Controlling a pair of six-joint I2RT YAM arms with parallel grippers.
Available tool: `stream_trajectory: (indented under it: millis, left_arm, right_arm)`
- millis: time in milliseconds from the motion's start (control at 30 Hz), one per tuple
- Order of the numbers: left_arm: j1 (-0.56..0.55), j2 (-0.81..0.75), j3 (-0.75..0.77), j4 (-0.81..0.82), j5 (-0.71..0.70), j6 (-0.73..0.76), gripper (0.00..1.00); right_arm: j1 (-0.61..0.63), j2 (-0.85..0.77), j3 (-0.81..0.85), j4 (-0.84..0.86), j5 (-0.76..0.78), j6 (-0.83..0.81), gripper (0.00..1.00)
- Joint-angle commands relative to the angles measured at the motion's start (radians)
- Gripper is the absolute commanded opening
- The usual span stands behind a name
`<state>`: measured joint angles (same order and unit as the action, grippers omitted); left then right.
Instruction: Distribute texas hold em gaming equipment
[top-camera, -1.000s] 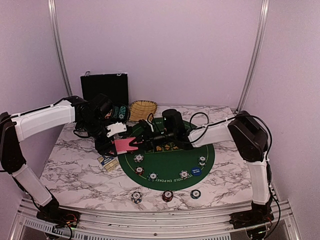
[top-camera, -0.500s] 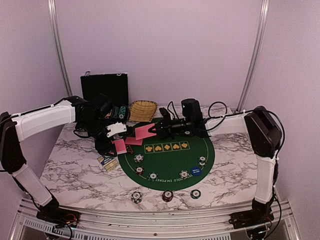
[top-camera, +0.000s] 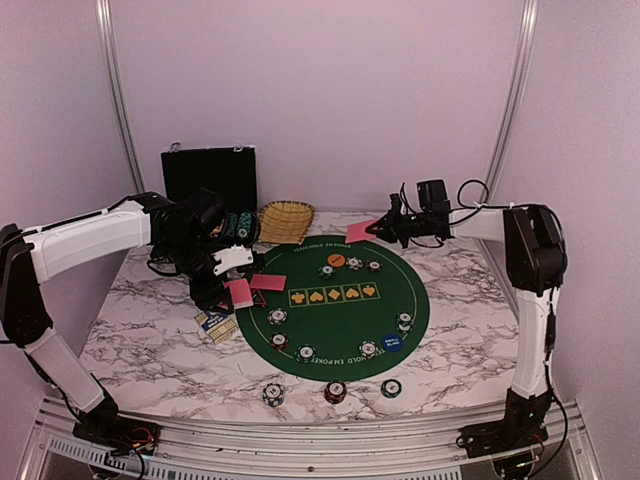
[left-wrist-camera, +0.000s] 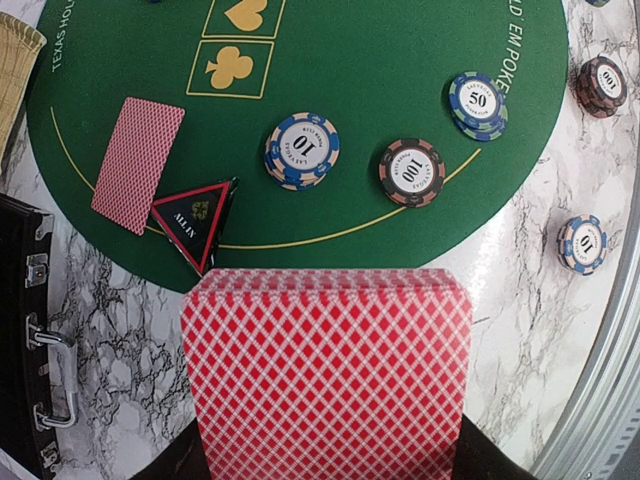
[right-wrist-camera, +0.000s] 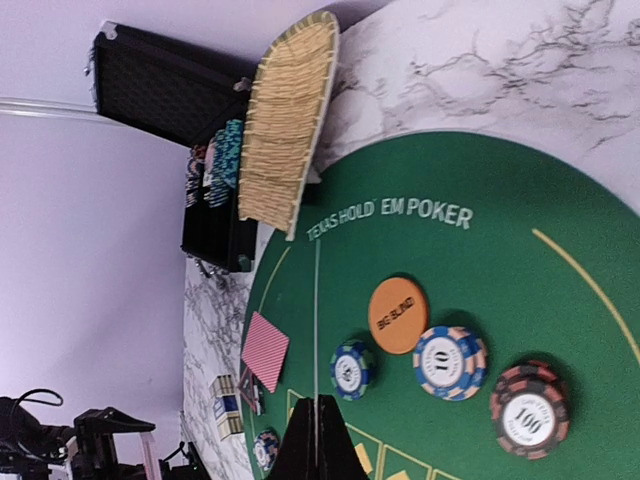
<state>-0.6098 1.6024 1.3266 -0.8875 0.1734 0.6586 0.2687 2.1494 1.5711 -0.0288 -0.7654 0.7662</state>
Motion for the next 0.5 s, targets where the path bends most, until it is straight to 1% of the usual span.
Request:
stream_trajectory:
  millis: [0,133,267,467]
  left_arm:
    - [0.001,-0.011,-0.003,-0.014,0.002,0.003,0.0]
    - [0.001,-0.016,-0.006,-0.017,0.004,0.006,0.0]
    - [0.0,-0.015,-0.011,-0.018,0.005,0.006,0.0]
    - [0.001,-0.019,-0.015,-0.019,0.005,0.007,0.0]
  right_arm:
    - [-0.011,0.101,0.1,-0.124,0.073,-0.082,0.0]
    - [-0.013,0.15,0.138,-0.122,0.085,-0.078,0.0]
    - [-0.013,0.172,0.155,-0.095,0.095,-0.058,0.0]
    - [-0.013,0.201,0.187,-0.108,0.108,-0.059,0.0]
